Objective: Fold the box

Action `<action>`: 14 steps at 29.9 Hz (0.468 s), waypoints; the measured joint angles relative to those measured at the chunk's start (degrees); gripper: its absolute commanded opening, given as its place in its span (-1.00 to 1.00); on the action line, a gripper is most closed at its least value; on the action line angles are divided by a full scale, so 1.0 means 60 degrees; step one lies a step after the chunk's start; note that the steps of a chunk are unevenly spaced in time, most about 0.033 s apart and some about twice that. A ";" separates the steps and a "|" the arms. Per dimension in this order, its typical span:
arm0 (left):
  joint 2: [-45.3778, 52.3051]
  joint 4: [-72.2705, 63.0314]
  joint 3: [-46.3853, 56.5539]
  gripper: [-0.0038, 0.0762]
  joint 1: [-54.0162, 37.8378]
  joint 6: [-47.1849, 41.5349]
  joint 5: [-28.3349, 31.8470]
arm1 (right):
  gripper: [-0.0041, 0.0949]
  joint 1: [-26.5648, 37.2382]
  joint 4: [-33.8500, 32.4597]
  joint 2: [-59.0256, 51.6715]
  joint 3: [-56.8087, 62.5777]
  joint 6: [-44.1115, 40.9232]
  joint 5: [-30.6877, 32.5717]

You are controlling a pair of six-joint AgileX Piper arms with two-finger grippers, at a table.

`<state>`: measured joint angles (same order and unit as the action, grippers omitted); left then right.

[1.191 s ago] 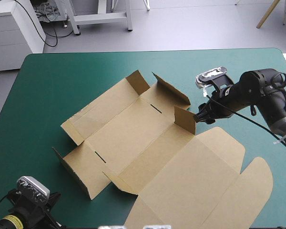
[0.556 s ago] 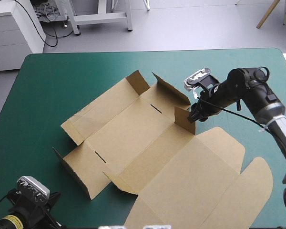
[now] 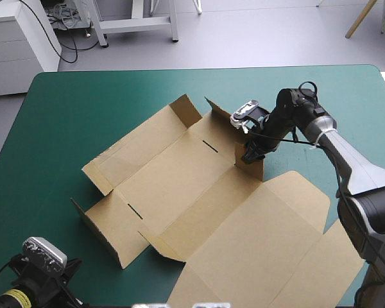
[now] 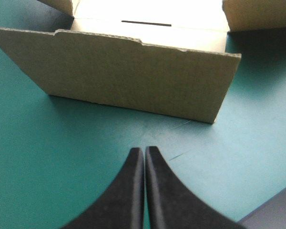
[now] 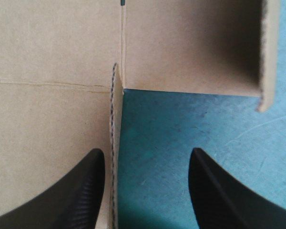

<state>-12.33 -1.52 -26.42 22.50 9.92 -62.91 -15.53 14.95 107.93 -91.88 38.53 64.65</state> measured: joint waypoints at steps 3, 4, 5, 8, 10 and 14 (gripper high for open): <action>0.0000 0.0000 0.0000 -0.93 0.0000 0.0000 0.0000 | -0.08 0.0000 0.0020 0.0262 -0.0008 0.0121 0.0153; 0.0000 0.0011 0.0000 -0.93 0.0000 0.0000 0.0000 | -0.13 0.0000 0.0020 0.0303 -0.0008 0.0171 0.0200; 0.0000 0.0011 0.0000 -0.93 0.0000 0.0000 0.0000 | -0.19 -0.0010 0.0020 0.0348 -0.0011 0.0241 0.0267; 0.0000 0.0037 0.0000 -0.93 0.0000 0.0000 0.0000 | -0.56 -0.0017 0.0011 0.0369 -0.0019 0.0403 0.0408; 0.0000 0.0037 0.0000 -0.93 0.0000 0.0000 0.0000 | -0.92 -0.0017 0.0019 0.0369 -0.0028 0.0536 0.0431; 0.0000 0.0062 0.0000 -0.93 0.0000 -0.0023 0.0000 | -0.95 -0.0033 0.0072 0.0369 -0.0028 0.1012 0.0515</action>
<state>-12.33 -1.15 -26.42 22.50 9.78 -62.91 -15.72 15.38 110.15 -92.05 44.60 67.74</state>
